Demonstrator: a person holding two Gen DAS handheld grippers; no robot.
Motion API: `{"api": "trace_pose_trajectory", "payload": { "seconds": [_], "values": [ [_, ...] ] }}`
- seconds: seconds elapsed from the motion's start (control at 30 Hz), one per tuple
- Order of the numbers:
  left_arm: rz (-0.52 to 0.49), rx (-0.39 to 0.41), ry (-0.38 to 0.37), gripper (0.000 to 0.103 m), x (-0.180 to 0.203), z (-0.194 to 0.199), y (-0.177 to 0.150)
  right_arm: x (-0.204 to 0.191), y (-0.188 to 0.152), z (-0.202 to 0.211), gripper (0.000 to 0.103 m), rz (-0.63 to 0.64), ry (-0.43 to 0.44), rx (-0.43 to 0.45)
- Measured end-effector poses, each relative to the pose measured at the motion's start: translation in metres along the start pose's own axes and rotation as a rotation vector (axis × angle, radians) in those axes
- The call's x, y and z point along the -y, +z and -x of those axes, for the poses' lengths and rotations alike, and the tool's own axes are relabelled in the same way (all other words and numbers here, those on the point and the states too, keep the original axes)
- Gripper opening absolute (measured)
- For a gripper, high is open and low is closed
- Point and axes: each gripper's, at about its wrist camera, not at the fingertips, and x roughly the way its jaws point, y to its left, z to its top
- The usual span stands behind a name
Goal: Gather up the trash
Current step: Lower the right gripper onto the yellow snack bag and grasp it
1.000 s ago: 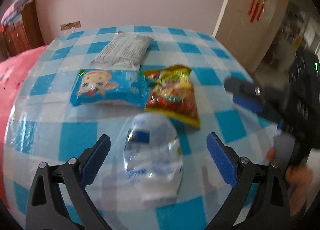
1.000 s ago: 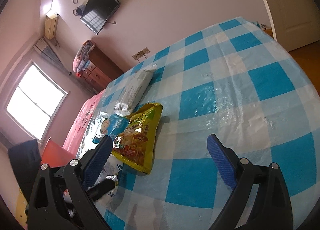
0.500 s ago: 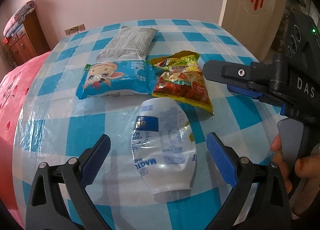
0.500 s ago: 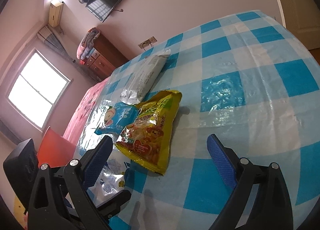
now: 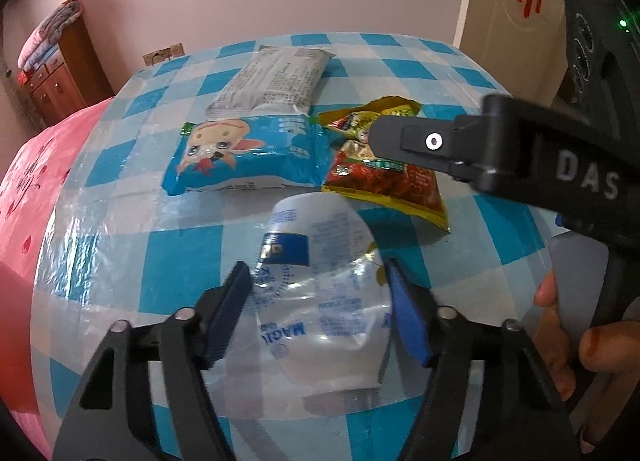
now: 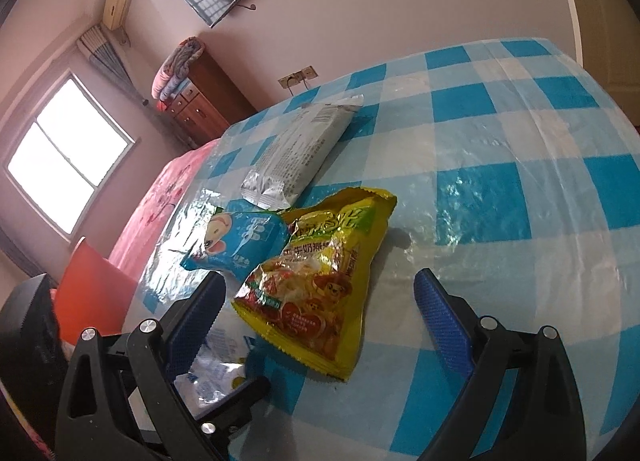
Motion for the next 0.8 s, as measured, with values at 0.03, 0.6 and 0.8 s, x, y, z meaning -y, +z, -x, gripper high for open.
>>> {"api": "trace_pose_trajectory", "payload": {
  "seconds": [0.03,0.6,0.8],
  "values": [
    [0.008,-0.003,-0.007,0.063,-0.002,0.001,0.000,-0.003,0.001,-0.002,0.094,0.012,-0.011,-0.002],
    [0.128,0.010,0.034,0.063,-0.059,0.044,-0.005,-0.021,0.001,-0.018,0.097,0.120,-0.071,-0.029],
    [0.105,0.048,0.072,0.063,-0.067,0.054,-0.004,-0.023,0.001,-0.020,0.098,0.133,-0.066,-0.039]
  ]
}}
